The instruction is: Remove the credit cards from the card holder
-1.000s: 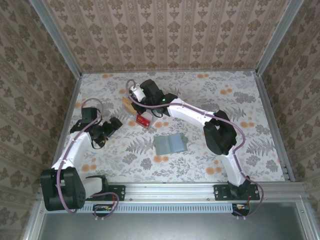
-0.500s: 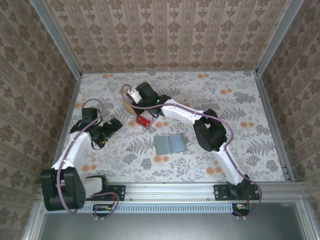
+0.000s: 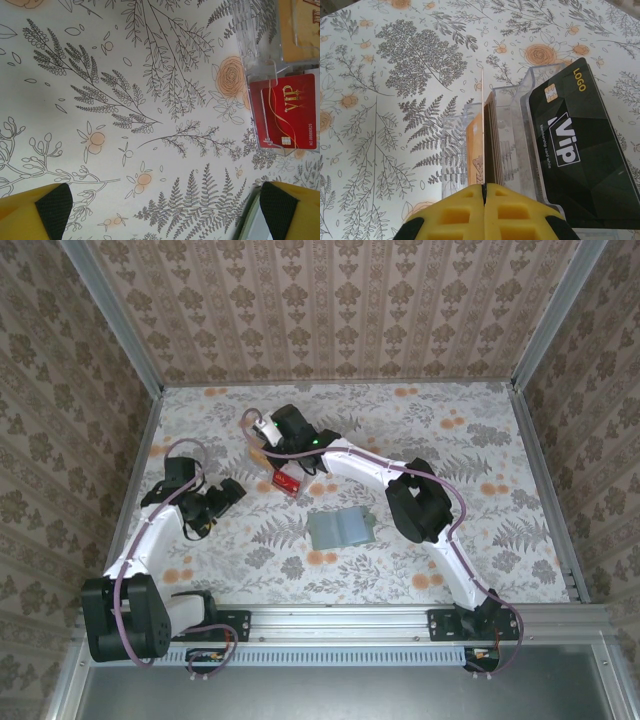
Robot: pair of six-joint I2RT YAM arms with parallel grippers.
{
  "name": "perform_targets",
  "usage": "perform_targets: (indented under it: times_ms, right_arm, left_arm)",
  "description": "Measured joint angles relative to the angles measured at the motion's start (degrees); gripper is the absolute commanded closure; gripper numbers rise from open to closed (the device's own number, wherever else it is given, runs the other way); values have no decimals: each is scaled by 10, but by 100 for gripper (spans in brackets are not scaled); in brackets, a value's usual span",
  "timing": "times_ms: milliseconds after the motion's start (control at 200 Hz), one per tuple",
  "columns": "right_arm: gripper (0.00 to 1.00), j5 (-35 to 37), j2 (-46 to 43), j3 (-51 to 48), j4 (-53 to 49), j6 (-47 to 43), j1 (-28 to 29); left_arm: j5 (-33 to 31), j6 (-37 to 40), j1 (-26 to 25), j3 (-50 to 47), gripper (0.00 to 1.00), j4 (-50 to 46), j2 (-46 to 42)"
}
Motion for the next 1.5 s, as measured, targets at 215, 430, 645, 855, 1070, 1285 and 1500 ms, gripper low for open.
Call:
perform_targets:
  times_ms: [215, 430, 645, 855, 1070, 1285, 1500]
  right_arm:
    - [94, 0, 0, -5, 2, -30, 0]
    - [86, -1, 0, -9, 1, -46, 0]
    - [81, 0, 0, -9, 0, -48, 0]
    - [72, 0, 0, -9, 0, -38, 0]
    - [52, 0, -46, -49, -10, 19, 0]
    - [34, -10, -252, -289, 40, 99, 0]
    - [28, 19, -417, -477, 28, 178, 0]
  left_arm:
    - [2, 0, 0, 0, 0, 0, 0]
    - [9, 0, 0, 0, 0, 1, 0]
    - [11, 0, 0, 0, 0, 1, 0]
    - [15, 0, 0, 0, 0, 1, 0]
    - [18, 0, -4, 0, 0, 1, 0]
    - [29, 4, -28, 1, 0, 3, -7]
    - [35, 4, -63, 8, 0, 9, -6]
